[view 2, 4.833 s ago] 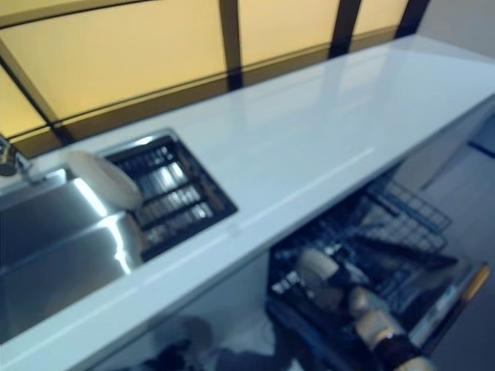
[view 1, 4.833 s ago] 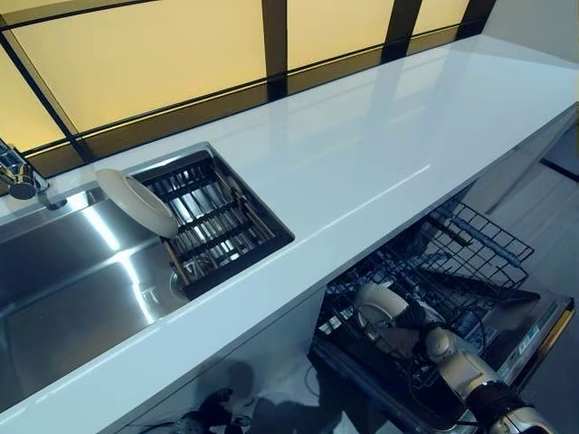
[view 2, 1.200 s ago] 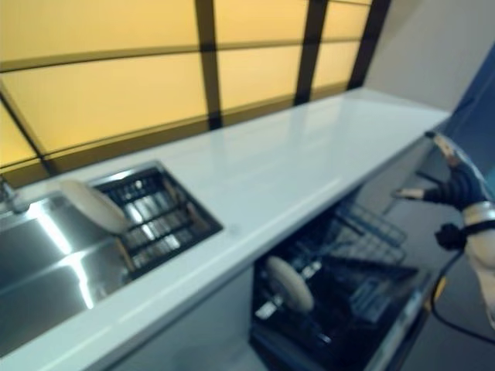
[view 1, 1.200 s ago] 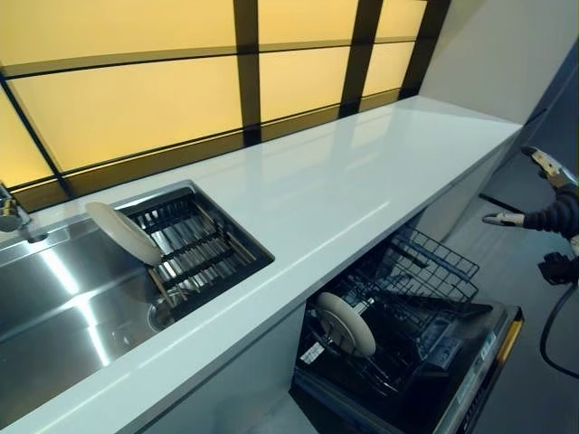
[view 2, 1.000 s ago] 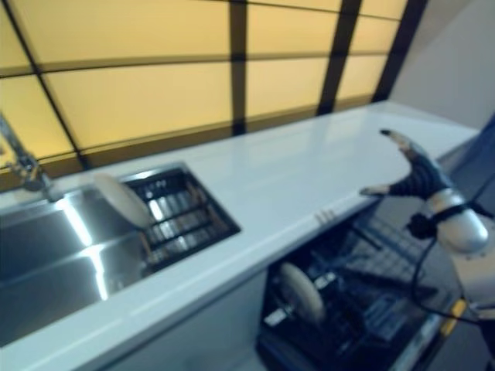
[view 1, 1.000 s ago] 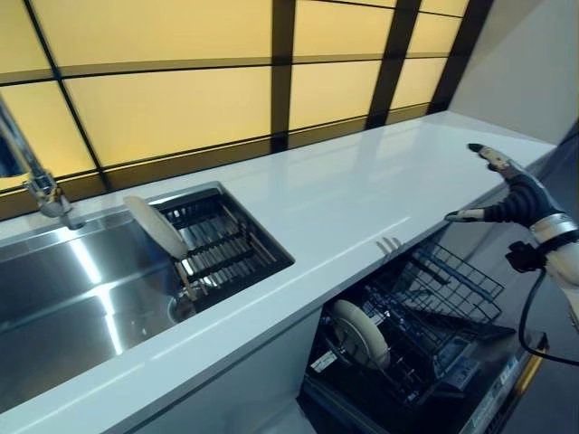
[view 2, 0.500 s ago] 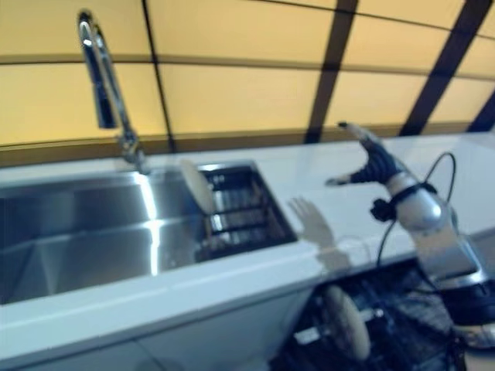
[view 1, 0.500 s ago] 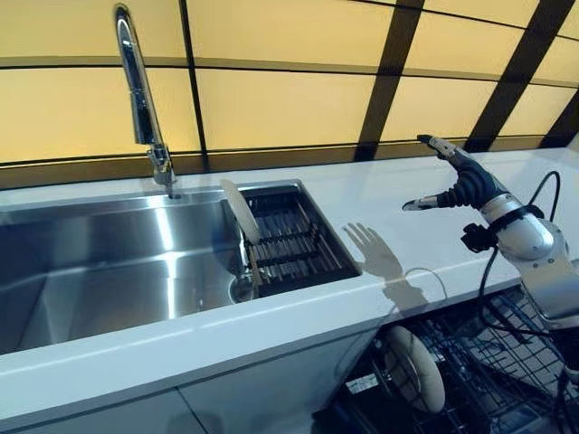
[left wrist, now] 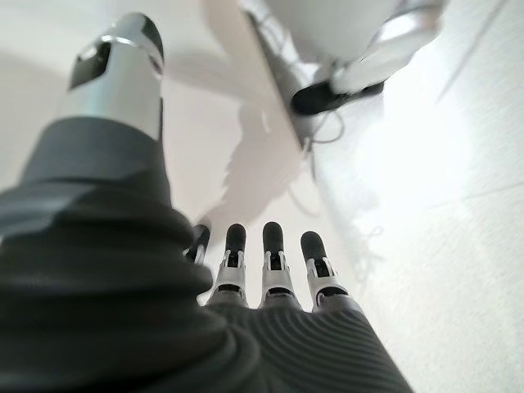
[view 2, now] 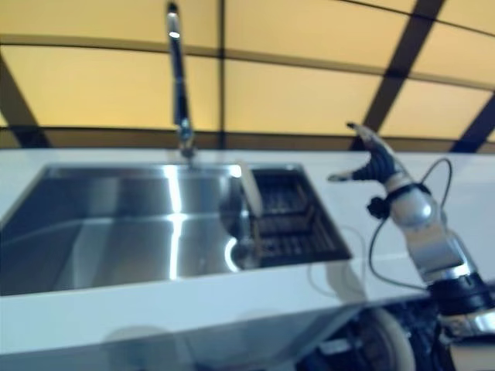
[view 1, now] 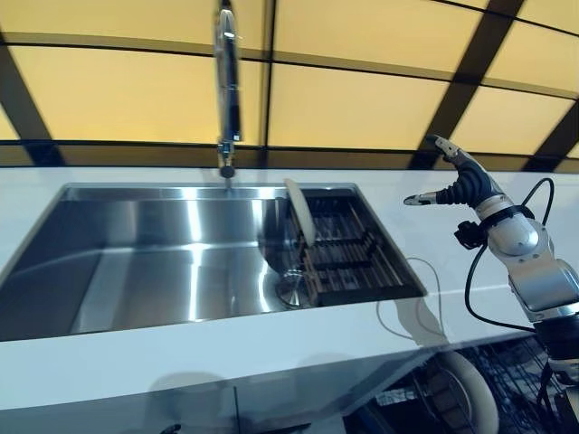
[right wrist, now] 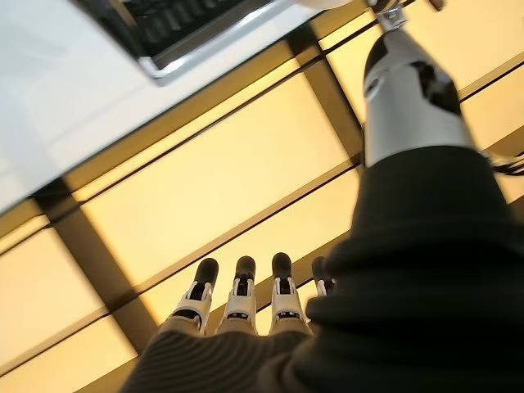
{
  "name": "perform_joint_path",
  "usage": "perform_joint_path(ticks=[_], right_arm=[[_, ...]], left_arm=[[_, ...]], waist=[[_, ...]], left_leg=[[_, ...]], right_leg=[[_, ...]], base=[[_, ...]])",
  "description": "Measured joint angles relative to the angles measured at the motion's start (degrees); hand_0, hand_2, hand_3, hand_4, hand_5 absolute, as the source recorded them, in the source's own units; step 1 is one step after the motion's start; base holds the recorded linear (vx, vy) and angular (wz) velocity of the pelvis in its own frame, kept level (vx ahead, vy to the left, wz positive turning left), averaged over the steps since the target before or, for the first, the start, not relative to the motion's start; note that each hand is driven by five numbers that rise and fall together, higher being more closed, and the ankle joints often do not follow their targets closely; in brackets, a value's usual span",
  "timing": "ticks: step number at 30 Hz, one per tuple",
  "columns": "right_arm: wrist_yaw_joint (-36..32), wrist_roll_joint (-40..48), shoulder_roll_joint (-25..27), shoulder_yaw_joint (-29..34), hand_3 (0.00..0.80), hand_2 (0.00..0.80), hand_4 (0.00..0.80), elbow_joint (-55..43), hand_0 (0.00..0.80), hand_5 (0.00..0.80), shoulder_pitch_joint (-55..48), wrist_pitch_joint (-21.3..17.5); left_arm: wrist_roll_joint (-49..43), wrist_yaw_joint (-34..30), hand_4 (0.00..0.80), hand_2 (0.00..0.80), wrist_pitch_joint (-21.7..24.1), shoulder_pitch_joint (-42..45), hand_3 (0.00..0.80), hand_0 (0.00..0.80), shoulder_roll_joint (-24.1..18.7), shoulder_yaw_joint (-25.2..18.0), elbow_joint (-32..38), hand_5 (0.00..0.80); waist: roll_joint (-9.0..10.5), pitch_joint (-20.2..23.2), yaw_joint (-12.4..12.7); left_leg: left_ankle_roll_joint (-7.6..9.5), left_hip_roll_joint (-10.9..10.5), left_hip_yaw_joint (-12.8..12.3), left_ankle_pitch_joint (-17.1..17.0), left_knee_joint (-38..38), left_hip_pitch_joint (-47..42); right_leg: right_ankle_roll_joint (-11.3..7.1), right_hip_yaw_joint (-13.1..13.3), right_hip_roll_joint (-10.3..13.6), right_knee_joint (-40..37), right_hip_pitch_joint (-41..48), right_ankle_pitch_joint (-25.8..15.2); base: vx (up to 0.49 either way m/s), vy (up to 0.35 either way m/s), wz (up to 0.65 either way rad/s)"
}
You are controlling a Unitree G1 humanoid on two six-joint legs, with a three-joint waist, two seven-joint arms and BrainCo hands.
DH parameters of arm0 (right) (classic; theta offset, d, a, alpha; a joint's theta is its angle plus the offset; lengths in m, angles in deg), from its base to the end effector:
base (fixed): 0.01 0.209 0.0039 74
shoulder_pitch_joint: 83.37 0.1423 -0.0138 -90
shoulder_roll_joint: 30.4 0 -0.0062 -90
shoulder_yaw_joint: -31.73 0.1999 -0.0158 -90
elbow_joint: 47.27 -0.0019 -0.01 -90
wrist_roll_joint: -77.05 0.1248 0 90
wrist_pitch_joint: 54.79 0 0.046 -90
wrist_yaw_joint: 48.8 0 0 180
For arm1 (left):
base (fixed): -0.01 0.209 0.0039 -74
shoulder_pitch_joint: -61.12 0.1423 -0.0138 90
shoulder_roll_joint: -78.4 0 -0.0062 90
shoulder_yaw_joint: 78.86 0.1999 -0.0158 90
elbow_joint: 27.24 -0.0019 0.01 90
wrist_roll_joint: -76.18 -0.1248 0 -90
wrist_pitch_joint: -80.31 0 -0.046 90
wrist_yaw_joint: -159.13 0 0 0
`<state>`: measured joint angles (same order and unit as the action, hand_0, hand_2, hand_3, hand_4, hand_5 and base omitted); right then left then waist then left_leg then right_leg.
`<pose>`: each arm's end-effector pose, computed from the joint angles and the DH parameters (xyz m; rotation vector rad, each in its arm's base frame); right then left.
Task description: Take plates into dishwasher
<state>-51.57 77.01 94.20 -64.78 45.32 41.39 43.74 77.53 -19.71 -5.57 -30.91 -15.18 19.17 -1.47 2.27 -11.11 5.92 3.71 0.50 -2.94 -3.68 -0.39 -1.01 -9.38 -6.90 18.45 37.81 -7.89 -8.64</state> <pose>0.2726 -0.2667 0.2188 -0.8870 -0.3658 -0.0393 0.1004 0.2558 -0.0991 0.3757 1.0197 0.0825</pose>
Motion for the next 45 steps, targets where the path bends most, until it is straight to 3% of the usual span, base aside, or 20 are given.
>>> perform_joint_path(ticks=[2, 4, 5, 7, 9, 10, 13, 14, 15, 17, 19, 21, 26, 31, 35, 40, 45], right_arm=[[0.07, 0.8, 0.84, -0.17, 0.0, 0.0, 0.0, -0.06, 0.0, 0.0, 0.03, -0.01], [0.25, 1.05, 2.45, -0.2, 0.0, 0.0, 0.0, 0.2, 0.0, 0.0, 0.14, 0.1], [0.73, 1.49, 2.59, -0.18, 0.0, 0.0, 0.0, 0.51, 0.0, 0.0, 0.18, 0.0], [1.13, 1.77, 2.68, -0.11, 0.0, 0.0, 0.0, 0.56, 0.0, 0.0, 0.14, 0.08], [1.31, 1.77, 2.72, -0.12, 0.0, 0.0, 0.0, 0.55, 0.0, 0.0, -0.01, 0.2], [1.38, 1.76, 3.2, 0.07, 0.0, 0.0, 0.0, 0.46, 0.0, 0.0, -0.09, 0.19], [1.4, 1.76, 5.48, 0.45, 0.0, 0.0, 0.0, 0.76, 0.0, 0.0, -0.09, 0.41], [1.47, 1.77, 6.33, 0.91, 0.0, 0.0, 0.0, 1.18, 0.0, 0.0, 0.0, 0.5], [1.8, 1.78, 6.81, 1.31, 0.0, 0.0, 0.0, 1.5, 0.0, 0.0, 0.13, 0.56], [1.85, 1.83, 6.67, 1.19, 0.0, 0.0, 0.0, 2.44, 0.0, 0.0, 0.19, 0.79], [1.87, 1.82, 6.69, 1.2, 0.0, 0.0, 0.0, 2.87, 0.0, 0.0, 0.57, 0.99], [1.92, 1.8, 6.55, 1.22, 0.0, 0.0, 0.0, 2.91, 0.0, 0.0, 1.44, 0.99], [1.72, 0.66, 6.33, 1.23, 0.0, 0.0, 0.0, 2.95, 0.0, 0.0, 1.48, 1.38], [-0.82, -3.53, 6.88, 0.73, 0.0, 0.0, 0.0, 2.39, 0.0, 0.0, 1.83, -0.19], [-3.86, -8.96, 9.64, -4.06, 0.0, 0.0, 0.0, 2.17, 0.0, 0.0, 5.74, -5.11], [-4.84, -22.33, 18.43, -12.93, 0.0, 0.0, 0.0, 2.83, 0.0, 0.0, 15.41, -17.62], [-1.95, -33.27, 22.59, -24.34, 0.0, 0.0, 0.0, 3.28, 0.0, 0.0, 27.75, -28.45]], left_arm=[[0.02, 0.04, 0.0, 0.0, -0.29, 0.43, 0.0, 0.0, -0.31, 0.31, 0.25, 0.0], [-0.02, 0.08, 0.0, 0.0, -1.04, 0.75, 0.0, 0.0, -0.43, 0.66, 0.28, 0.0], [-0.05, 0.03, 0.0, 0.0, -1.52, 0.96, 0.0, 0.0, -0.53, 0.8, 0.12, 0.0], [-0.12, 0.05, 0.0, 0.0, -1.85, 1.62, 0.0, 0.0, -0.54, 0.83, 0.0, 0.0], [-0.53, 0.06, 0.0, 0.0, -2.26, 2.5, 0.0, 0.0, 0.05, 0.94, -0.13, 0.0], [-0.58, 0.08, 0.0, 0.0, -2.47, 2.71, 0.0, 0.0, 0.31, 1.41, -0.37, 0.0], [-0.6, 0.01, 0.0, 0.0, -2.64, 2.69, 0.0, 0.0, 0.4, 2.03, -0.38, 0.0], [-0.59, 0.01, 0.0, 0.0, -2.68, 2.63, 0.0, 0.0, 0.47, 1.86, -0.67, 0.0], [-0.6, 0.0, 0.0, 0.0, -2.59, 2.7, 0.0, 0.0, 0.79, 1.87, -0.65, 0.0], [-0.58, -0.15, 0.0, 0.0, -2.54, 2.86, 0.0, 0.0, 0.56, 1.42, -0.58, 0.0], [-0.59, -0.31, 0.0, 0.0, -2.43, 3.12, 0.0, 0.0, 0.15, 1.41, -0.58, 0.0], [-0.59, -0.54, 0.0, 0.0, -2.19, 3.29, 0.0, 0.0, 0.15, 1.44, -0.51, 0.0], [-0.55, -0.73, 0.0, 0.0, -2.11, 3.76, 0.0, 0.0, 0.76, 1.43, -0.24, 0.0], [-0.54, -0.72, 0.0, 0.0, -2.16, 4.1, 0.0, 0.0, 0.64, 1.44, 0.22, 0.0], [-0.53, -0.72, 0.0, 0.0, -2.15, 4.12, 0.0, 0.0, 0.61, 1.43, 0.56, 0.0], [-0.53, -0.73, 0.0, 0.0, -2.29, 4.23, 0.0, 0.0, 0.6, 1.48, 2.53, 0.0], [-0.45, -0.66, 0.0, 0.0, -2.53, 4.29, 0.0, 0.0, 0.19, 1.53, 2.72, 0.0]], waist=[[0.49, 0.35, -0.49], [1.46, 0.94, -0.77], [1.57, 1.18, -1.85], [2.29, 1.54, -3.88], [1.98, 1.75, -5.28], [1.7, 2.05, -6.04], [1.68, 2.04, -6.87], [2.51, 2.2, -6.54], [1.93, 2.22, -6.58], [1.29, 2.16, -6.46], [1.77, 1.91, -6.31], [2.73, 1.57, -6.2], [2.72, 1.56, -6.11], [2.73, 1.56, -6.26], [2.73, 1.56, -6.07], [2.75, 1.57, -4.62], [3.99, 2.31, -3.04]], left_leg=[[0.67, -1.12, 1.36, -0.01, -0.55, -0.55], [1.4, -2.58, 2.6, -0.13, -1.29, -1.28], [1.52, -2.85, 4.65, 0.04, -1.29, -1.24], [2.04, -3.86, 7.79, -0.3, -2.8, -2.57], [2.02, -4.02, 10.21, -0.12, -3.82, -4.2], [1.8, -3.71, 11.92, 0.34, -3.8, -4.38], [0.1, -4.02, 14.72, 0.46, -3.57, -4.45], [-0.78, -5.43, 16.24, 0.8, -3.42, -4.52], [-1.05, -5.5, 16.56, 0.97, -3.57, -5.33], [-1.88, -4.44, 16.08, 1.28, -3.83, -5.63], [-2.49, -3.9, 15.49, 1.28, -4.38, -6.07], [-3.38, -3.8, 15.29, 1.88, -4.46, -6.55], [-4.18, -2.25, 13.93, 2.15, -4.6, -6.32], [-4.36, -2.23, 13.85, 1.88, -4.46, -6.26], [-4.33, -2.42, 13.94, 1.79, -4.42, -6.3], [-4.38, -2.39, 13.99, 1.6, -4.43, -6.34], [-4.63, -2.06, 13.97, 1.66, -4.42, -6.27]], right_leg=[[-0.27, -0.5, -0.61, -4.74, -0.91, 3.97], [-0.58, -1.65, -1.42, -11.36, -1.37, 5.44], [-1.47, -0.96, -3.93, -19.95, 0.27, 6.3], [-1.61, -0.63, -7.05, -30.16, 0.42, 6.14], [-1.41, -1.23, -8.52, -32.65, 1.71, 5.16], [-1.36, 1.31, -10.34, -34.52, 2.97, 4.52], [-1.06, 2.68, -12.07, -40.36, 8.06, 0.54], [1.25, 2.75, -11.27, -40.21, 10.14, 0.49], [2.32, 2.6, -11.08, -39.89, 10.9, 2.28], [2.48, 2.17, -12.03, -40.13, 11.59, 2.93], [2.81, 1.6, -12.63, -41.71, 13.03, 3.37], [4.87, 1.71, -12.63, -42.56, 14.1, 4.86], [4.98, 1.57, -13.77, -42.58, 14.24, 5.25], [4.97, 1.5, -13.77, -42.58, 14.21, 5.23], [5.07, 1.04, -13.66, -42.58, 14.21, 5.16], [5.23, -0.18, -13.71, -42.64, 14.71, 5.19], [5.12, -0.33, -14.04, -42.64, 14.78, 5.45]], base=[[0.228, -0.143, 0.59], [0.317, -0.175, 0.61], [0.253, -0.073, 0.78], [0.259, -0.056, 0.83], [0.24, -0.064, 0.64], [0.2, -0.077, 0.71], [0.092, -0.118, 0.62], [0.043, -0.17, 0.62], [0.072, -0.15, 0.55], [0.087, -0.142, 0.3], [0.071, -0.094, 0.21], [0.082, -0.084, 0.06], [0.051, -0.051, -0.03], [0.029, -0.032, 0.0], [0.033, -0.037, 0.06], [0.036, -0.029, 0.1], [0.015, -0.036, 0.01]])
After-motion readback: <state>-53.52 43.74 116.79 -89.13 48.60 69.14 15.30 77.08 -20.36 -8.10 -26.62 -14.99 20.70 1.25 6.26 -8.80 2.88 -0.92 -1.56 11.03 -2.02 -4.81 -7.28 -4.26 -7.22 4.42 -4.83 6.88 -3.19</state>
